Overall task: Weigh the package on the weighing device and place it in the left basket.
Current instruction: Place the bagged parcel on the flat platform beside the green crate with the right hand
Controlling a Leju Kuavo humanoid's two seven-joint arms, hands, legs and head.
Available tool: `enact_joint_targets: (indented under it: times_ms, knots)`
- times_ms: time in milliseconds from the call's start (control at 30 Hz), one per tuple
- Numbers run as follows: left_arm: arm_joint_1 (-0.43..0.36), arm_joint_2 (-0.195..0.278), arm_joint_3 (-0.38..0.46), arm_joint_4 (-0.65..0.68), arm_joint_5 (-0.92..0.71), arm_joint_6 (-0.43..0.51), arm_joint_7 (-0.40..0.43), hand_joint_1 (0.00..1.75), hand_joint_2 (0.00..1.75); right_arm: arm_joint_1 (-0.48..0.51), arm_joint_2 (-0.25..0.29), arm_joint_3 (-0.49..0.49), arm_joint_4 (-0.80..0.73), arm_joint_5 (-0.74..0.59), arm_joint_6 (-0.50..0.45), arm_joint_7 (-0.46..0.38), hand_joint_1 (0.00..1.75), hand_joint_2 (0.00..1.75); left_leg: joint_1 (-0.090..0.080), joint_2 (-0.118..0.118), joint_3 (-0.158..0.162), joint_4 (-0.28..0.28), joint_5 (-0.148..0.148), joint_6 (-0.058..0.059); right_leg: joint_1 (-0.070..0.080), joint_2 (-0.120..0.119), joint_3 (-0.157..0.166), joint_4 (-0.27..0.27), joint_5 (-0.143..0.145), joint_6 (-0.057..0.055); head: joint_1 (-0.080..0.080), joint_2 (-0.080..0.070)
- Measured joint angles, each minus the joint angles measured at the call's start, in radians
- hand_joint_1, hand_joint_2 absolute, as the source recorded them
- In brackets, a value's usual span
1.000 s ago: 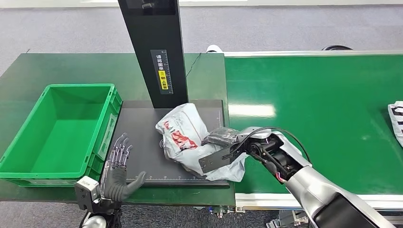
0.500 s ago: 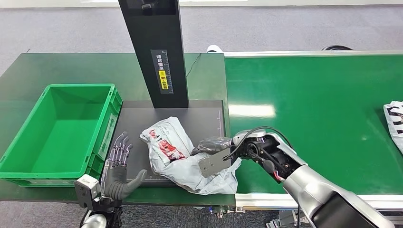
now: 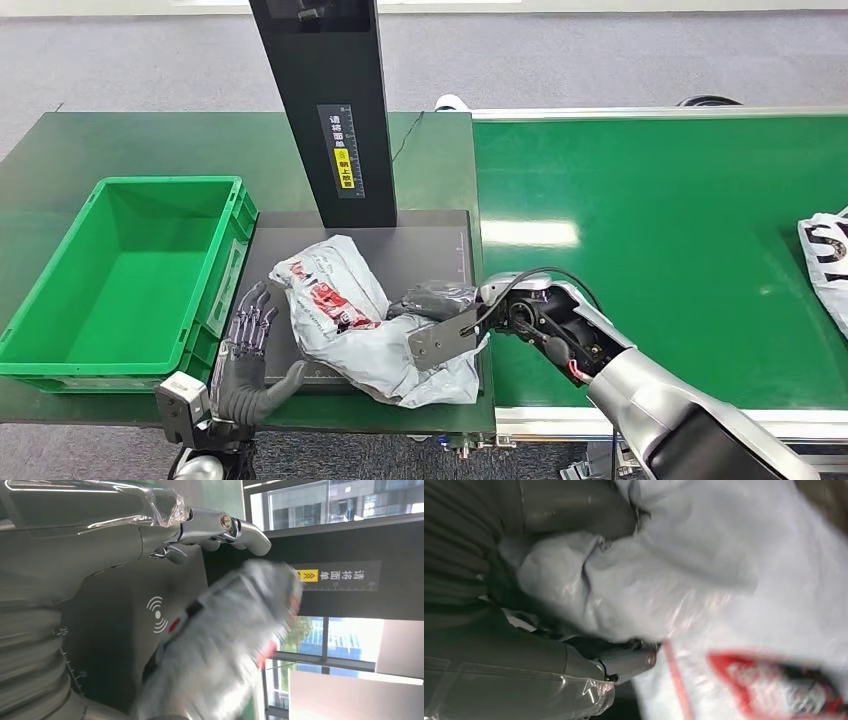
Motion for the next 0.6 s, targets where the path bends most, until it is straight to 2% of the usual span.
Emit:
enact_joint_targets:
  times_ms: [100, 367, 467, 600]
  knots:
    - [0.012, 0.0, 0.0, -0.005, -0.001, 0.0, 0.0, 0.0, 1.75, 0.005, 0.001, -0.003, 0.004, 0.054, -0.122, 0.072, 0.0, 1.75, 0.0, 0.0, 0.0, 0.0, 0.0, 0.0, 0.0, 0.0, 0.0, 0.0, 0.0, 0.0, 0.0, 0.0]
    - [0.023, 0.0, 0.0, -0.012, -0.005, -0.007, -0.001, 0.0, 1.75, 0.029, 0.007, -0.025, 0.009, 0.174, -0.327, 0.231, 0.0, 1.75, 0.0, 0.0, 0.0, 0.0, 0.0, 0.0, 0.0, 0.0, 0.0, 0.0, 0.0, 0.0, 0.0, 0.0]
    - [0.028, 0.0, 0.0, -0.016, -0.006, -0.007, -0.001, 0.0, 1.75, 0.031, 0.009, -0.032, 0.011, 0.21, -0.367, 0.274, 0.0, 1.75, 0.0, 0.0, 0.0, 0.0, 0.0, 0.0, 0.0, 0.0, 0.0, 0.0, 0.0, 0.0, 0.0, 0.0]
    - [0.033, 0.0, 0.001, -0.019, -0.006, -0.007, -0.001, 0.0, 1.75, 0.033, 0.012, -0.034, 0.013, 0.22, -0.374, 0.282, 0.0, 1.75, 0.0, 0.0, 0.0, 0.0, 0.0, 0.0, 0.0, 0.0, 0.0, 0.0, 0.0, 0.0, 0.0, 0.0]
